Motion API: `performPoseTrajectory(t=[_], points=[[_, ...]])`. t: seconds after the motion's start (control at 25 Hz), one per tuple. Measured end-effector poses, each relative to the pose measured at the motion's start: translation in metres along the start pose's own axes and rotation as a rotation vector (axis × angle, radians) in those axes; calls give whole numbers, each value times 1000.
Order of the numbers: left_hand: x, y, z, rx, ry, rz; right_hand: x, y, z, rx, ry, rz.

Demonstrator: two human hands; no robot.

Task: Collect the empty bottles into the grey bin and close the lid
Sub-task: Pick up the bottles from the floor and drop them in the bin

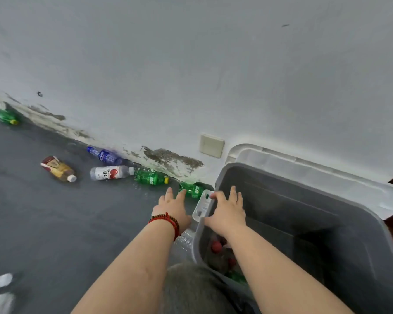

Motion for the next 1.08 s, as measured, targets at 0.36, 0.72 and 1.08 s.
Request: performPoseTrajectory(t=[0.36, 0.72, 1.08], points=[[-117, -13, -68, 226, 48, -447, -144, -57, 35, -78, 199, -414], [-240, -2, -235, 439, 116, -634, -288, -93, 19, -118, 305, -644], [-504, 102, -162, 257, 133, -1063, -445, -53, 184, -217, 324, -821]])
Point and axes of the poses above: each hand's wrist, its own y-axis away from the middle knuckle, its own z-axis out of the palm, x = y × z, the point moved 2 cm from there along -y, towards the middle knuckle, and after that the axes turned 1 degree about -z, right-handed, at the moved point
